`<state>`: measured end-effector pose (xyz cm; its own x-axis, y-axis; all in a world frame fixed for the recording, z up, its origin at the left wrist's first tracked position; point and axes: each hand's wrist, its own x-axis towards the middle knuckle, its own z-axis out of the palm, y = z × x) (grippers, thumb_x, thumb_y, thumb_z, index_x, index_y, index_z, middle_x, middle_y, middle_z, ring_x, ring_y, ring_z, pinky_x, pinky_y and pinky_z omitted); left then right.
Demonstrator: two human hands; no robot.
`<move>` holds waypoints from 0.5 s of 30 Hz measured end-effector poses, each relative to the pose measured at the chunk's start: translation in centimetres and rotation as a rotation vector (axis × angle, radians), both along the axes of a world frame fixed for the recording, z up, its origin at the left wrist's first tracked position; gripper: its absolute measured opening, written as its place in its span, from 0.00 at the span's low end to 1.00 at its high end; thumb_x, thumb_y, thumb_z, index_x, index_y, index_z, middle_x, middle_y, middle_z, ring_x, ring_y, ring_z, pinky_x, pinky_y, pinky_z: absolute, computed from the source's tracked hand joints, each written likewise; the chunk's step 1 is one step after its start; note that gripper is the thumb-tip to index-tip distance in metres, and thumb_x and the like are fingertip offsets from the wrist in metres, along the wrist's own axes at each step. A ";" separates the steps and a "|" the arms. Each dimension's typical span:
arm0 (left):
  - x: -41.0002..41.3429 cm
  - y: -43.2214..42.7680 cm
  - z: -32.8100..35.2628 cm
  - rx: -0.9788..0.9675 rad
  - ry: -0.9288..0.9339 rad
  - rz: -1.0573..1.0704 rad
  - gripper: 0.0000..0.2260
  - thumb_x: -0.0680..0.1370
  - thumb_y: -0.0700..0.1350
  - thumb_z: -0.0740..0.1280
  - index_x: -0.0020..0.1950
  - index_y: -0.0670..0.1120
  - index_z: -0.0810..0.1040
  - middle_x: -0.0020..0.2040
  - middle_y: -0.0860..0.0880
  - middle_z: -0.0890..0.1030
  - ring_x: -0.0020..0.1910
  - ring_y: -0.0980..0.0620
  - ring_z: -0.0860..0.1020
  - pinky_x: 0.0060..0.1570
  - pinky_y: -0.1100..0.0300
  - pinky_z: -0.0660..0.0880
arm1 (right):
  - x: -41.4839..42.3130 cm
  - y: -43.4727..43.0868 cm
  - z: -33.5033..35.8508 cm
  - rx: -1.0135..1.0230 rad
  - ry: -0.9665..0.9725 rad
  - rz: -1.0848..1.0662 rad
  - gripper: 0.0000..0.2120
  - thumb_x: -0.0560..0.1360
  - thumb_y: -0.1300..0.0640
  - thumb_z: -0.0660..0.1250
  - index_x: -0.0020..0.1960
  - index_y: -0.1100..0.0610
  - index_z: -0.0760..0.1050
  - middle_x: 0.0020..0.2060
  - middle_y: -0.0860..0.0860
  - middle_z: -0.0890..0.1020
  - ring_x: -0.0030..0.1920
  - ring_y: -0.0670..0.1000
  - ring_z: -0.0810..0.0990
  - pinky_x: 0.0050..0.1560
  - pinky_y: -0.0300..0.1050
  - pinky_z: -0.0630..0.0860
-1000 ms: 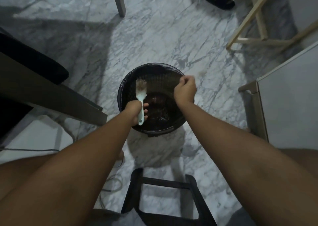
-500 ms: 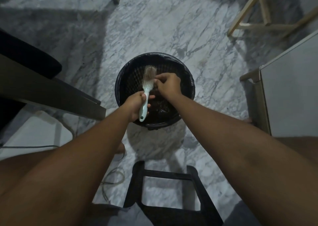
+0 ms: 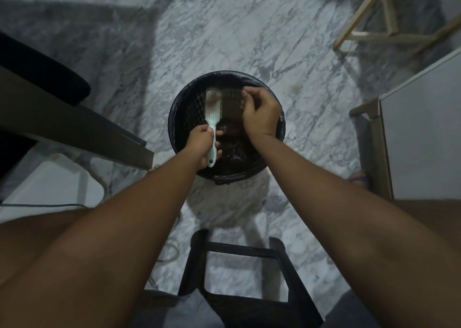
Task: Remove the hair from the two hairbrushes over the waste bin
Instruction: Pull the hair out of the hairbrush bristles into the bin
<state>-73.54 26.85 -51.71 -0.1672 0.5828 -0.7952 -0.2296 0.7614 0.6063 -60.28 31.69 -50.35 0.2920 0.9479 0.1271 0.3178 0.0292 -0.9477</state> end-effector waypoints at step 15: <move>-0.7 -0.3 0.8 0.037 -0.109 0.007 0.13 0.84 0.41 0.53 0.65 0.44 0.72 0.52 0.49 0.79 0.33 0.53 0.71 0.31 0.59 0.72 | 2.5 -1.6 -1.1 -0.743 -0.445 0.335 0.31 0.74 0.62 0.67 0.75 0.62 0.63 0.62 0.61 0.77 0.63 0.60 0.76 0.60 0.45 0.73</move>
